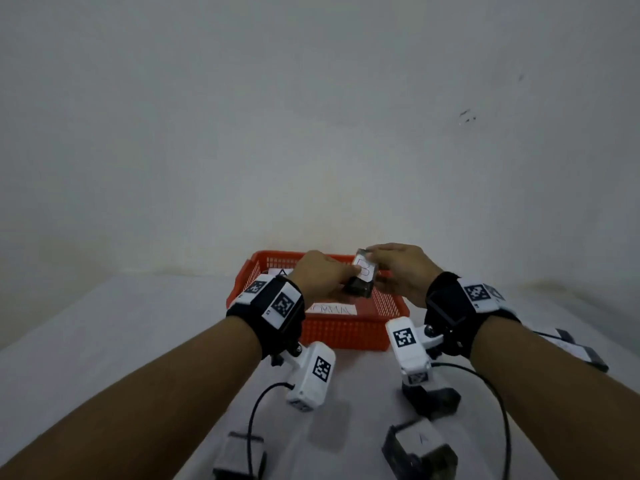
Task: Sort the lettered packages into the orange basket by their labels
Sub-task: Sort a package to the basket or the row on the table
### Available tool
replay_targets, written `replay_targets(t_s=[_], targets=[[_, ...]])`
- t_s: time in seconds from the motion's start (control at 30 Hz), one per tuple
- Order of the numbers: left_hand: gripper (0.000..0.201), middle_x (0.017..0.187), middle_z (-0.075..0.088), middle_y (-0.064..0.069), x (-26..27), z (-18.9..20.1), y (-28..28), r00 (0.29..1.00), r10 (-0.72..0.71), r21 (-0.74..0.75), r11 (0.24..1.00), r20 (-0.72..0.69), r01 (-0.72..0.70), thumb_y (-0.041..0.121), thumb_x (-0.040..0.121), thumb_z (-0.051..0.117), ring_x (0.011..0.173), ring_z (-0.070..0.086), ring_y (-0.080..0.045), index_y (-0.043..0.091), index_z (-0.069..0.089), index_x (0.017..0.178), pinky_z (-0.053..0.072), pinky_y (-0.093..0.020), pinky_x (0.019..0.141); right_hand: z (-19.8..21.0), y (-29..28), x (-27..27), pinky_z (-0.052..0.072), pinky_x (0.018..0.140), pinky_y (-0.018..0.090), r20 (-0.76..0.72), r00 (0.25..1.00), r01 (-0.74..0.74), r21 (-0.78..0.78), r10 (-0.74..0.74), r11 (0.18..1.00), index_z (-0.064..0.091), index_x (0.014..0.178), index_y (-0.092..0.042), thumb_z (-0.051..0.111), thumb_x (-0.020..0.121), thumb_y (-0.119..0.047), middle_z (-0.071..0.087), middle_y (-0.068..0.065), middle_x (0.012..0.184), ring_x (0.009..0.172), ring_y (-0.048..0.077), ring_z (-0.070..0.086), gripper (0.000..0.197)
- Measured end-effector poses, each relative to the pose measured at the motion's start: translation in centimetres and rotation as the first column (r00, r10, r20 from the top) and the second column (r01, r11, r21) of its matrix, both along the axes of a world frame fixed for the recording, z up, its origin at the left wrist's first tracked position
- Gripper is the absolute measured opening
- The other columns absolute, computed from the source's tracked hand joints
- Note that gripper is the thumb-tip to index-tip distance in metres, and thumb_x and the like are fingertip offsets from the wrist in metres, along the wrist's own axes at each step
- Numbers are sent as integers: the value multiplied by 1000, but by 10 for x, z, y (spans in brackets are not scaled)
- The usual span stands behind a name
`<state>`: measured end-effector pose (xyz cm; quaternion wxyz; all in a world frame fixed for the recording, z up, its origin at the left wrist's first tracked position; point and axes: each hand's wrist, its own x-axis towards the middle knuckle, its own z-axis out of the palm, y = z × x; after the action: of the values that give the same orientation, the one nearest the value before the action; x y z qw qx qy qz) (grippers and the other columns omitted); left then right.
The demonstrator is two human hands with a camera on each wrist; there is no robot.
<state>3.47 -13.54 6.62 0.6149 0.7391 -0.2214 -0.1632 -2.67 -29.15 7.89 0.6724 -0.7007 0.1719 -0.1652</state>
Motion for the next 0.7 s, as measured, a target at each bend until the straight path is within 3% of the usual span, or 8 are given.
replay_targets(t_s=[0.1, 0.17, 0.2, 0.3, 0.43, 0.53, 0.7], targets=[[32, 91, 74, -14, 43, 5, -20, 999, 31, 69, 997, -22, -29, 16, 94, 75, 79, 74, -25, -7, 70, 114, 65, -39, 83, 9, -10, 36, 60, 68, 36, -102, 995, -16, 5, 16, 1000, 73, 111, -9, 70, 92, 3, 75, 18, 109, 93, 31, 70, 22], [36, 96, 74, -16, 70, 9, -33, 998, 5, 90, 996, -68, 1, 15, 95, 72, 78, 73, -23, -9, 66, 121, 65, -34, 79, 12, -20, 60, 61, 72, 40, -149, 989, 11, -40, -16, 999, 73, 104, -3, 73, 90, 3, 74, 23, 112, 94, 34, 71, 15], [36, 103, 75, -17, 83, 10, -40, 996, -11, 105, 994, -84, 20, 14, 96, 70, 82, 75, -23, -9, 65, 124, 65, -32, 78, 12, -24, 70, 61, 73, 40, -175, 984, 30, -65, -41, 997, 72, 106, 2, 76, 88, 1, 75, 24, 111, 95, 35, 72, 18], [36, 130, 70, -21, 114, 10, -55, 993, -47, 190, 980, -107, 67, 15, 99, 66, 110, 73, -28, -4, 65, 129, 60, -36, 96, 7, -37, 100, 59, 77, 42, -222, 972, 58, -107, -80, 993, 70, 112, 8, 81, 85, -5, 75, 24, 108, 99, 39, 74, 32], [35, 135, 66, -23, 145, 5, -70, 990, -46, 312, 946, -134, 86, 12, 103, 58, 126, 65, -36, -7, 60, 132, 54, -43, 106, -1, -51, 133, 57, 77, 44, -310, 948, 28, -156, -76, 987, 71, 104, 8, 82, 83, -8, 75, 23, 99, 81, 36, 68, 29], [31, 131, 67, -28, 167, 0, -77, 967, -67, 365, 918, -247, 157, 10, 104, 57, 125, 66, -37, -12, 60, 125, 51, -48, 110, -7, -54, 148, 58, 77, 42, -365, 926, 30, -170, -91, 985, 69, 87, 4, 77, 88, -4, 74, 22, 94, 78, 35, 67, 11], [19, 122, 71, -24, 188, -8, -87, 964, -87, 484, 851, -252, 204, 12, 100, 65, 123, 67, -34, -6, 67, 94, 53, -45, 107, -24, -59, 169, 60, 91, 45, -406, 906, 0, -280, -119, 960, 67, 82, 0, 76, 90, -9, 76, 23, 104, 84, 33, 68, 14]])
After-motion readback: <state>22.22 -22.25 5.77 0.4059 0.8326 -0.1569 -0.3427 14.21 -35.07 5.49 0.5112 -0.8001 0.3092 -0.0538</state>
